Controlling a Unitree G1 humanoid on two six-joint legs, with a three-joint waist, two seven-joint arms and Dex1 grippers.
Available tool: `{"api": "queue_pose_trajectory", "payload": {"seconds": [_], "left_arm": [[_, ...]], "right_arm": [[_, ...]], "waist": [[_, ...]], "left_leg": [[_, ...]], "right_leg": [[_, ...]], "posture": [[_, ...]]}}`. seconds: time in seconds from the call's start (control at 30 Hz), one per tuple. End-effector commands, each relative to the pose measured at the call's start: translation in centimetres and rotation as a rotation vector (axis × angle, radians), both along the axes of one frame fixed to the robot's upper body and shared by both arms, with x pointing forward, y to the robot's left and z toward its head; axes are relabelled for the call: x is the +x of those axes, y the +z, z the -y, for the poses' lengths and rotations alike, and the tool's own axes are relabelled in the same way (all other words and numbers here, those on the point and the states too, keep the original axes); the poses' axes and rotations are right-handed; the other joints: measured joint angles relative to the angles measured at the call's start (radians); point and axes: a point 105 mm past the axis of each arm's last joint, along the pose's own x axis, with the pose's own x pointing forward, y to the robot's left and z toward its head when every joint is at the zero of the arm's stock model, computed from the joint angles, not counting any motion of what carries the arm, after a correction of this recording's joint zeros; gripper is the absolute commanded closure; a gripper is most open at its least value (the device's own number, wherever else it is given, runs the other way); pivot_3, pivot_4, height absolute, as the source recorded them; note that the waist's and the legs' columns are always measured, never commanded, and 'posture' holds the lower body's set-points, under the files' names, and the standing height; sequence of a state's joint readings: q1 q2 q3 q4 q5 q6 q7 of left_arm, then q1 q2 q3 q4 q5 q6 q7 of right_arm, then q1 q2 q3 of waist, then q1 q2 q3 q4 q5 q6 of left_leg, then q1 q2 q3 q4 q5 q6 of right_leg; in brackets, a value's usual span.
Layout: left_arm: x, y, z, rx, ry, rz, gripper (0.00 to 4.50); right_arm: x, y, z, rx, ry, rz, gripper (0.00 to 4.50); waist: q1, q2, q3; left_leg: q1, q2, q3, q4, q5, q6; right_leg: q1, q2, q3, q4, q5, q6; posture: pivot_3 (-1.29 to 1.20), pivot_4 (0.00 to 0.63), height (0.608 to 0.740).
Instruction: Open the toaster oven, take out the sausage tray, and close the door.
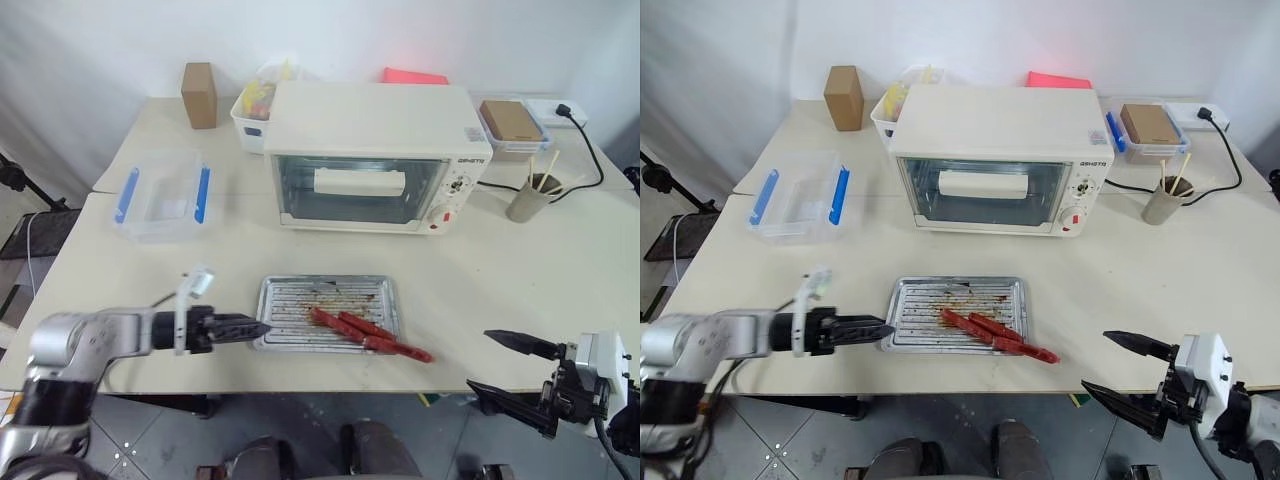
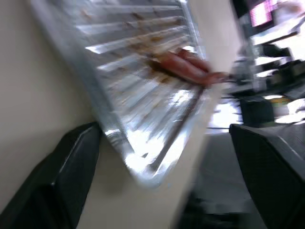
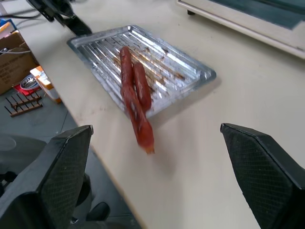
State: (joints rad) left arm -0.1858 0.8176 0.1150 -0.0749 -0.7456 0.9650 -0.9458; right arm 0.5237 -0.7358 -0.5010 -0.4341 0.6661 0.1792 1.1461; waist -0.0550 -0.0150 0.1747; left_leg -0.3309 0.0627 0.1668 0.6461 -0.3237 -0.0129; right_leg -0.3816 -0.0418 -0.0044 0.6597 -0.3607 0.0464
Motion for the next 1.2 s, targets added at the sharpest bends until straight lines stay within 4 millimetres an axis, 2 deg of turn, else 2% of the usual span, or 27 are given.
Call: {"api": "queue_pose_trajectory", "payload": {"seconds": [0.03, 0.17, 0.27, 0.3, 0.43, 0.67, 0.73, 0.97, 1.2], "left_arm": [[0.0, 1.4, -1.4, 0.108, -0.089, 0.327, 0.02], [-1.2, 2.4, -2.3, 0.114, -0.204, 0.548, 0.02], [-1.4, 3.5, -2.3, 0.049, -0.183, 0.593, 0.02], [-1.5, 3.5, -2.1, 0.036, -0.184, 0.594, 0.0], [-2.2, 3.4, -0.8, 0.01, -0.21, 0.599, 0.0], [-2.9, 3.6, 0.3, -0.025, -0.204, 0.581, 0.0], [-3.0, 3.6, 0.4, -0.03, -0.2, 0.578, 0.0], [-3.2, 3.6, 1.1, -0.043, -0.199, 0.571, 0.0], [-3.4, 3.1, 1.3, -0.051, -0.205, 0.56, 0.0]], "right_arm": [[-0.4, 1.0, 0.0, -0.046, 0.027, 0.035, 0.0], [-0.2, -0.2, 1.1, -0.165, -0.043, -0.026, 0.0], [-0.6, -0.6, 0.9, -0.183, -0.013, -0.042, 0.0], [-0.5, -1.0, 0.9, -0.205, -0.008, -0.05, 0.18], [0.1, -2.3, 0.6, -0.255, -0.007, -0.061, 1.28], [1.2, -4.6, 0.2, -0.335, 0.005, -0.089, 3.85], [1.6, -5.0, -0.1, -0.328, 0.001, -0.094, 4.46], [2.9, -5.0, -2.0, -0.285, 0.033, -0.066, 4.46], [5.4, -2.8, -4.7, -0.244, 0.064, 0.036, 4.46]], "waist": [[0.004, 0.0, 0.0], [0.018, -0.002, 0.001], [0.028, -0.002, 0.0], [0.028, -0.002, 0.0], [0.026, -0.002, 0.0], [0.025, -0.003, 0.001], [0.025, -0.003, 0.001], [0.02, -0.004, 0.001], [0.021, -0.004, 0.001]], "left_leg": [[-0.003, 0.0, -0.001, 0.0, 0.0, 0.0], [-0.007, 0.0, -0.002, 0.0, -0.004, 0.006], [-0.014, 0.0, -0.002, 0.001, -0.001, 0.009], [-0.017, 0.0, -0.002, 0.001, -0.001, 0.009], [-0.022, 0.0, -0.002, 0.003, -0.002, 0.011], [-0.021, 0.0, -0.002, 0.005, -0.001, 0.011], [-0.021, 0.0, -0.002, 0.005, -0.001, 0.011], [-0.02, 0.0, -0.003, 0.005, 0.0, 0.01], [-0.02, 0.0, -0.003, 0.006, 0.0, 0.01]], "right_leg": [[-0.002, 0.0, -0.001, 0.0, 0.0, -0.001], [-0.004, -0.002, -0.003, -0.003, 0.001, -0.002], [-0.009, -0.002, -0.004, -0.005, 0.001, -0.002], [-0.011, -0.003, -0.004, -0.005, 0.001, -0.001], [-0.014, -0.002, -0.005, -0.006, 0.0, 0.0], [-0.013, -0.002, -0.005, -0.004, 0.0, 0.001], [-0.013, -0.002, -0.005, -0.003, 0.0, 0.002], [-0.013, -0.001, -0.005, -0.001, 0.0, 0.002], [-0.013, -0.001, -0.005, -0.001, 0.0, 0.002]], "posture": [[0.0, 0.15, 0.74], [0.0, 0.15, 0.74], [0.0, 0.15, 0.74], [0.0, 0.15, 0.74], [0.0, 0.15, 0.74], [0.0, 0.15, 0.74], [0.0, 0.15, 0.74], [0.0, 0.15, 0.74], [0.0, 0.15, 0.74]]}}
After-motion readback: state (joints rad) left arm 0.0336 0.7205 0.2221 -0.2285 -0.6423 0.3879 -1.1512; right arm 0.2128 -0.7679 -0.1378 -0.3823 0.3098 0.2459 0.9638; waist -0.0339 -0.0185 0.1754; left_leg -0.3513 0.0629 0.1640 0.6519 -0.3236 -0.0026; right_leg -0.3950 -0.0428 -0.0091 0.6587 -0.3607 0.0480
